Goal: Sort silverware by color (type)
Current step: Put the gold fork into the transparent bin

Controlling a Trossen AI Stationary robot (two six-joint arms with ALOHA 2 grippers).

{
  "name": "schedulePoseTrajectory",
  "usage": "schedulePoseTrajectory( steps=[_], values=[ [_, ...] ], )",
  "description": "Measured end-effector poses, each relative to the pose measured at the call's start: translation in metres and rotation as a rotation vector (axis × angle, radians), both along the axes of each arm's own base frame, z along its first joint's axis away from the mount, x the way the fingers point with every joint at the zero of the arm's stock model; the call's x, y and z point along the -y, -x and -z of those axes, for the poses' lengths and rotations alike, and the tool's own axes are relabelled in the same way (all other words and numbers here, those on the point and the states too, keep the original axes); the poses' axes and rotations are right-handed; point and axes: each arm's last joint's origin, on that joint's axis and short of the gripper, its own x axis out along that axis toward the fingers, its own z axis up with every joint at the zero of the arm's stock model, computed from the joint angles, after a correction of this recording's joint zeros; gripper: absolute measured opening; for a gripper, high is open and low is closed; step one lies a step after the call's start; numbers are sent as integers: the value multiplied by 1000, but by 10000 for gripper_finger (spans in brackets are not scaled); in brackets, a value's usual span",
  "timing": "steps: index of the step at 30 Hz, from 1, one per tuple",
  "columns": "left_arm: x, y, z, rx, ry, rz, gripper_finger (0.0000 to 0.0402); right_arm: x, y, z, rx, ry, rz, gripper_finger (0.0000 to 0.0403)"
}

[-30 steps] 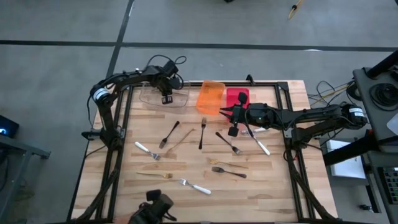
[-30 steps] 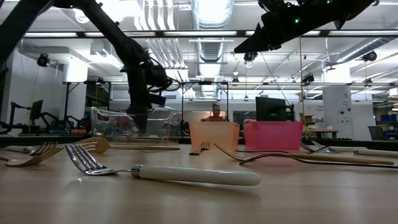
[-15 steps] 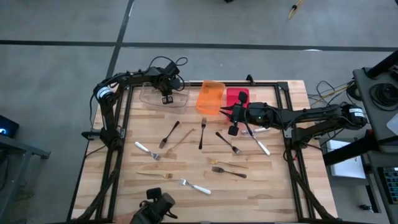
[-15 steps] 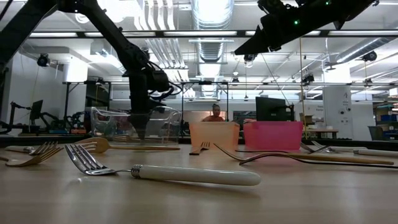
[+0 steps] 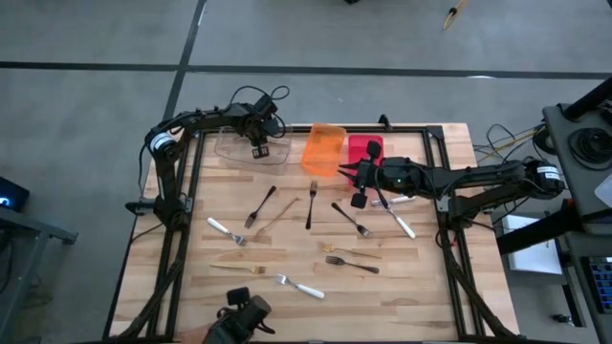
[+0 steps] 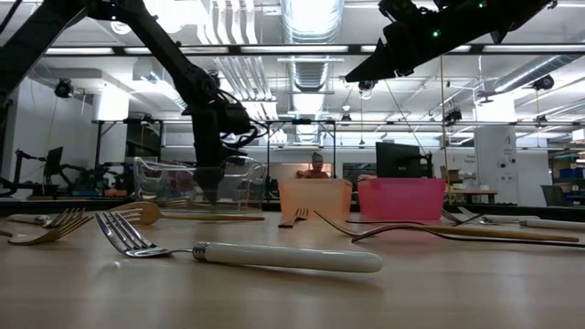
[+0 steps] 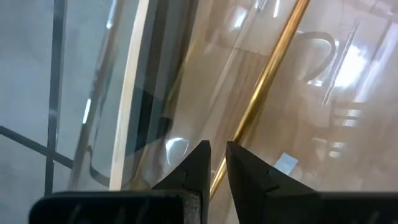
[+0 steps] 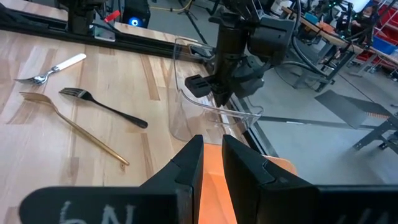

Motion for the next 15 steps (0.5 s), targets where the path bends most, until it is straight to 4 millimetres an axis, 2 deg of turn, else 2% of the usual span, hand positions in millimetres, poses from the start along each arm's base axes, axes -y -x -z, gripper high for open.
schedulePoseTrajectory(
  steps=[7,15],
  values=[
    [3,1,-1,-18,23,0,38,0,0,0,-1,1,0,52],
    [11,6,-10,-52,167,-16,38,0,0,0,-4,1,-1,52]
  ],
)
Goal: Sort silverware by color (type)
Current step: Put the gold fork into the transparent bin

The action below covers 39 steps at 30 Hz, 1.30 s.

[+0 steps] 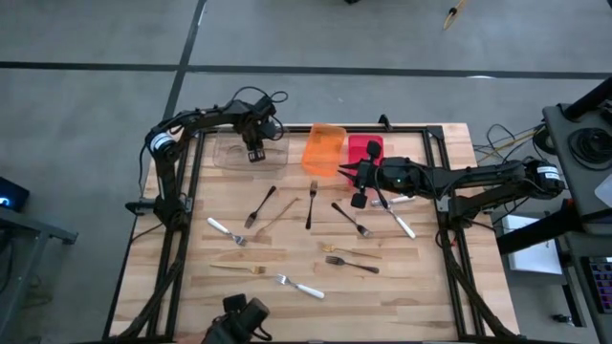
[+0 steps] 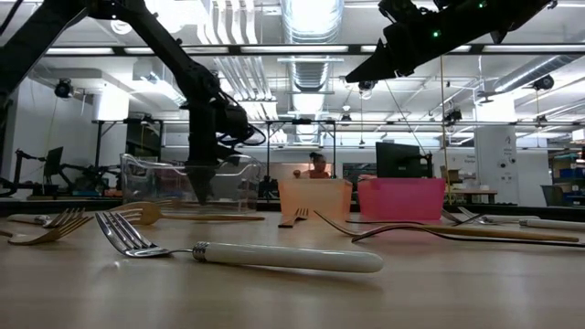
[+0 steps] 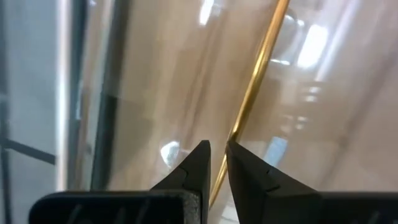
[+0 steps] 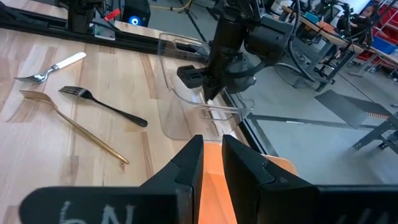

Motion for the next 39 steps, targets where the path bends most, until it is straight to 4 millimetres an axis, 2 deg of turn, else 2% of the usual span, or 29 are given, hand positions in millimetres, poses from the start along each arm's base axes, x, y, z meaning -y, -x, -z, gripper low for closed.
schedulePoseTrajectory(
  steps=[8,17,30,39],
  values=[
    [-1,-2,-8,-2,24,39,38,0,0,0,0,0,0,52],
    [-3,-4,-1,5,8,61,43,0,0,0,0,0,0,52],
    [-3,-5,0,37,29,60,94,0,0,0,0,0,0,52],
    [2,-1,9,33,55,53,96,0,0,0,0,0,0,52]
  ],
)
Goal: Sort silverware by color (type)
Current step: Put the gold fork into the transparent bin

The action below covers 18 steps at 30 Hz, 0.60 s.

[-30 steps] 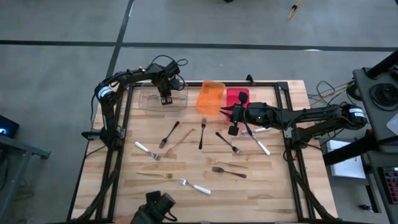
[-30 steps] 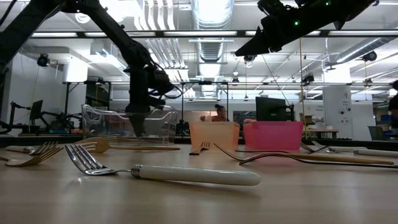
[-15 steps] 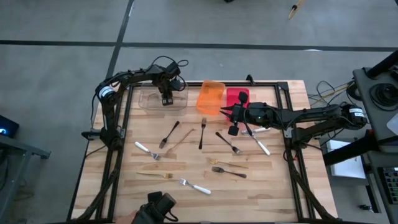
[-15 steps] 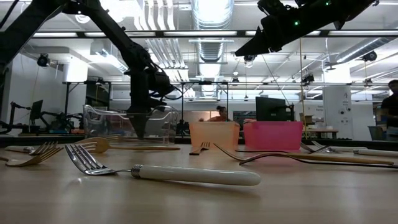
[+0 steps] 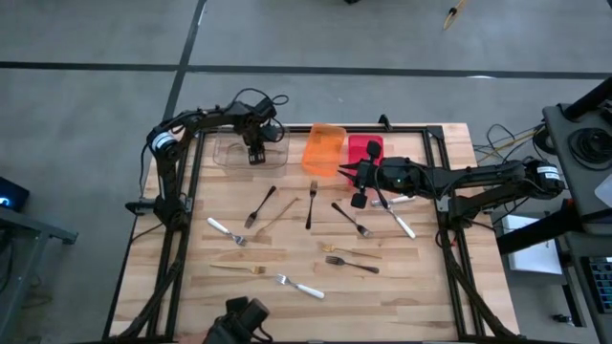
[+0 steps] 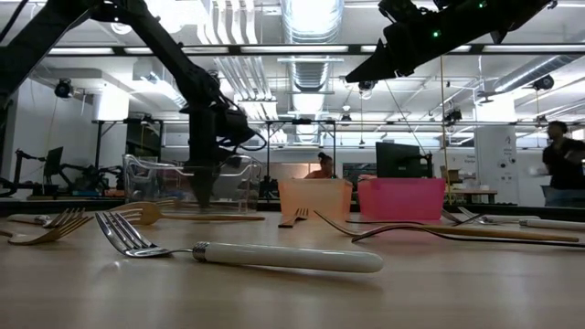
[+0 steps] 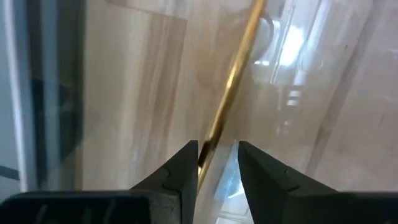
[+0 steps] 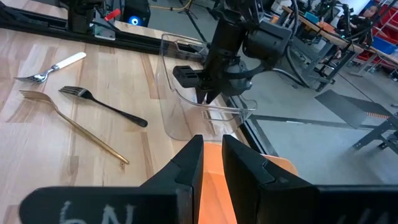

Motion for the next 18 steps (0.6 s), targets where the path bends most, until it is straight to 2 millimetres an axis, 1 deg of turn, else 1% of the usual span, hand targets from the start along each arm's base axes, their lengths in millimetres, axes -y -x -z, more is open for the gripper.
schedulePoseTrajectory(
  steps=[4,9,12,16,18],
  values=[
    [3,3,5,1,2,-13,96,0,0,0,0,0,0,52],
    [4,4,6,-5,8,-27,87,0,0,0,0,0,0,52],
    [4,4,5,-11,16,-27,68,0,0,0,0,0,0,52],
    [4,3,2,-16,24,-26,21,0,0,0,0,0,0,52],
    [4,4,2,-22,31,-27,8,0,0,0,0,1,0,52]
  ],
)
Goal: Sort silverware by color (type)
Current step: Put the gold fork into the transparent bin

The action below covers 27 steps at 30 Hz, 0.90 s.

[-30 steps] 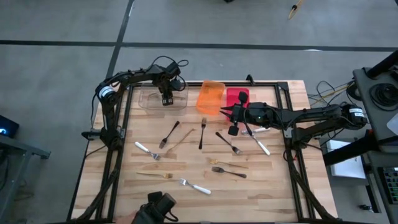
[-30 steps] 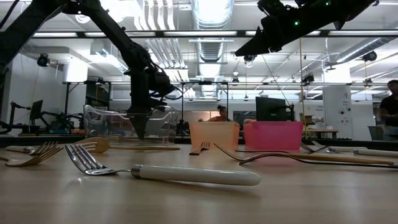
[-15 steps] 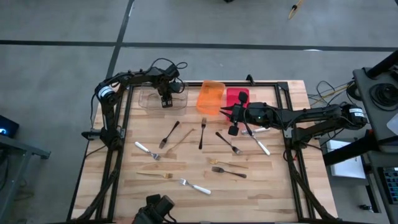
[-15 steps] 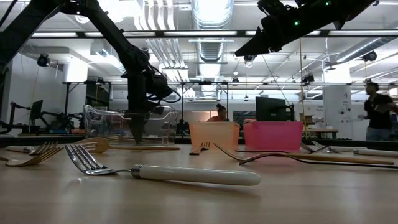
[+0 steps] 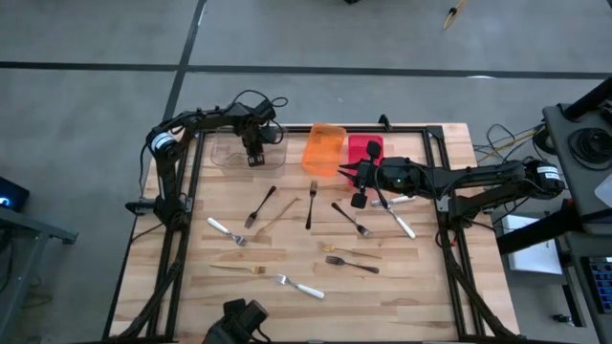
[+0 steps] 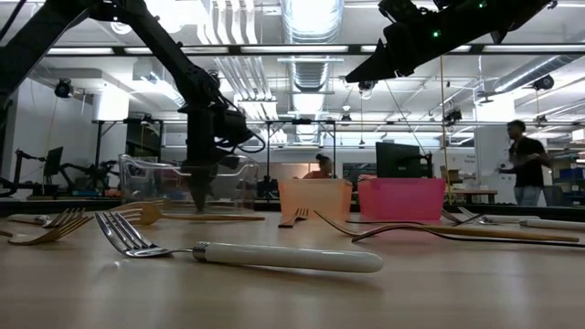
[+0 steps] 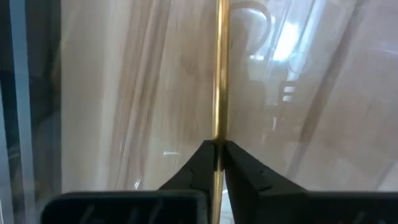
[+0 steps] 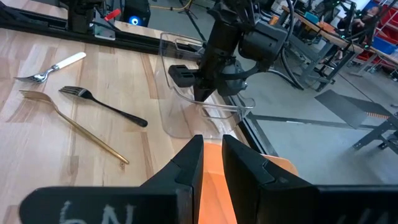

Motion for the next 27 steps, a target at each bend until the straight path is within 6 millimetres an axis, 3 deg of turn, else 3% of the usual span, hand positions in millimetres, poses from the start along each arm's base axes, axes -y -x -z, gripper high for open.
schedulePoseTrajectory(
  steps=[27],
  values=[
    [16,10,-8,27,248,48,4,0,0,0,0,0,0,52]
  ],
)
